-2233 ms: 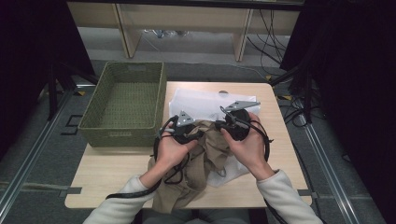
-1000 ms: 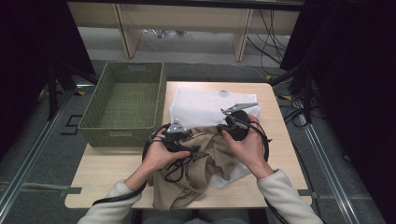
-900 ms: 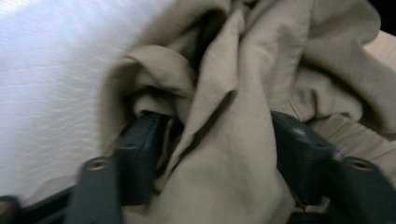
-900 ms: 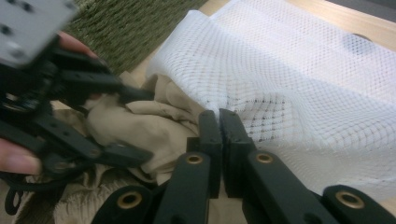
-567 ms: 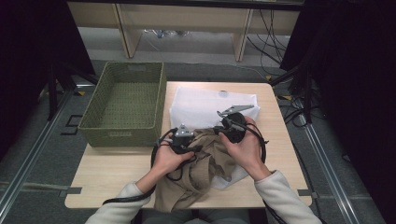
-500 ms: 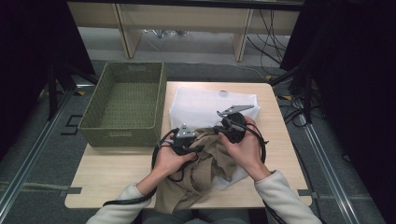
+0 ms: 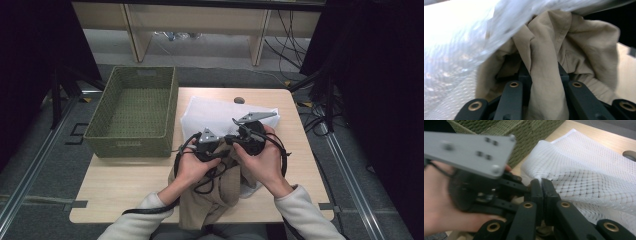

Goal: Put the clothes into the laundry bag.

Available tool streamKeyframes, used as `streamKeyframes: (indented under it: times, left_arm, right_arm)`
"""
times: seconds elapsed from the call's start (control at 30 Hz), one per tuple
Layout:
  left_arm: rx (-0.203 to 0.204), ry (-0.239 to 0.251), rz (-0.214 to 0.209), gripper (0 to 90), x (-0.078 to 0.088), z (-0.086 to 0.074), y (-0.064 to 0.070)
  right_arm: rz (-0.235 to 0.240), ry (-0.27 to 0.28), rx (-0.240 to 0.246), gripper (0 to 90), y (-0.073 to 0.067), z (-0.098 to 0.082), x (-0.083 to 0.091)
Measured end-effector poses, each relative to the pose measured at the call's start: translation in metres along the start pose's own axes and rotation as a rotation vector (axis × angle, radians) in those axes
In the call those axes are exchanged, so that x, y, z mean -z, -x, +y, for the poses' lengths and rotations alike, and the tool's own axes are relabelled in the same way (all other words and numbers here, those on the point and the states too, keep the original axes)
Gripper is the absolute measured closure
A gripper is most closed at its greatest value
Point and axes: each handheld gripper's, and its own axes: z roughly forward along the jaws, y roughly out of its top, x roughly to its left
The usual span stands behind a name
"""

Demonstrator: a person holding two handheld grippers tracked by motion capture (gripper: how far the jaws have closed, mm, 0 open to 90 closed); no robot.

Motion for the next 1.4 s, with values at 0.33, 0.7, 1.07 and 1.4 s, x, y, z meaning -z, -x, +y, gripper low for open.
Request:
streamKeyframes:
  times: [0.33, 0.7, 1.07, 1.4]
  left_arm:
    - [0.081, 0.138, 0.101, 77.5, 0.033, 0.008, -0.008]
    - [0.079, 0.141, 0.184, 77.5, 0.033, 0.008, -0.022]
    - [0.032, 0.21, 0.154, 77.5, 0.05, 0.017, -0.004]
    - [0.024, 0.211, 0.187, 77.3, 0.031, 0.03, -0.006]
  right_arm:
    - [-0.051, 0.01, 0.053, 90.0, 0.014, 0.002, 0.006]
    - [-0.02, -0.018, -0.014, 90.0, 0.008, 0.003, 0.013]
    - [-0.045, -0.071, -0.082, 90.0, 0.027, -0.003, 0.0]
    - [0.005, -0.009, -0.054, 90.0, 0.001, 0.006, 0.037]
